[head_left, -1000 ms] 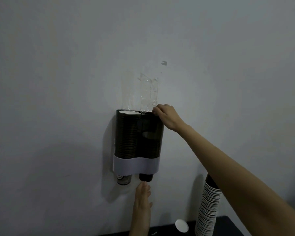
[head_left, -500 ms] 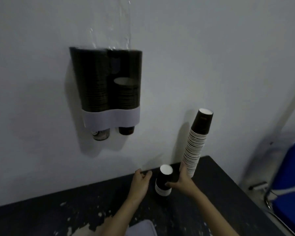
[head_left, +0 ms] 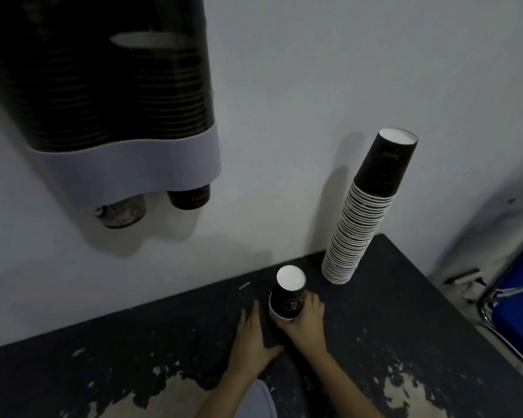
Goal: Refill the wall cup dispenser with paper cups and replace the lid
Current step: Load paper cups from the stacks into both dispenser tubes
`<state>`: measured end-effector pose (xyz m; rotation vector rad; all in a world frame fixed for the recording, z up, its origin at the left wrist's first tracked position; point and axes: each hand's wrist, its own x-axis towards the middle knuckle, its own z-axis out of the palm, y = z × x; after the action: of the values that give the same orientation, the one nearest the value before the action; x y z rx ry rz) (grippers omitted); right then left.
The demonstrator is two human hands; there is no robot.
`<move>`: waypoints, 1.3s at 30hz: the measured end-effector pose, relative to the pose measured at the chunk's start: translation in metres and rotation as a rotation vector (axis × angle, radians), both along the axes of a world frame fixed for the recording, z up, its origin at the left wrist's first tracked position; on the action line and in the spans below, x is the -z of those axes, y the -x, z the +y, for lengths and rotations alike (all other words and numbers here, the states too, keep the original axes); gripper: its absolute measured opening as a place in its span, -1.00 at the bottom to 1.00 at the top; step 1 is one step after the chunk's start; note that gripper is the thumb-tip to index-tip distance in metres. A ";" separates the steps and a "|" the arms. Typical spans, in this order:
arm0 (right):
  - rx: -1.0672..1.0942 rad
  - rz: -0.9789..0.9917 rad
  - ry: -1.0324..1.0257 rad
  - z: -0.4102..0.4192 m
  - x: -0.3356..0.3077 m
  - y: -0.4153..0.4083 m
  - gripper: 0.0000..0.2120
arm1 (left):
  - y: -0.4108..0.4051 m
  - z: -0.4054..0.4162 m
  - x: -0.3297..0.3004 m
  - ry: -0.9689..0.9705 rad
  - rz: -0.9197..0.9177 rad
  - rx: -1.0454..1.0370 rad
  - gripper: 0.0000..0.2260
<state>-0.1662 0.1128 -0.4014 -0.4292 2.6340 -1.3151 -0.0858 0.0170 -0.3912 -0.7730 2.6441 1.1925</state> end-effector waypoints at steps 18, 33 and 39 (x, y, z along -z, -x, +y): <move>0.053 0.129 0.328 -0.001 -0.068 -0.007 -0.35 | 0.010 0.000 0.015 0.093 0.083 0.028 -0.07; -0.254 0.150 -0.139 0.055 -0.225 -0.033 -0.34 | -0.027 0.023 -0.196 -0.567 0.971 -0.285 -0.70; -0.291 0.023 0.429 0.054 -0.317 -0.048 -0.43 | -0.059 0.016 -0.253 -0.661 1.054 -0.292 -0.72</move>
<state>-0.1186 0.1664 -0.0846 -0.8523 2.1824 -1.7679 -0.0265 0.0327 -0.1379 -0.4511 2.4001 2.9872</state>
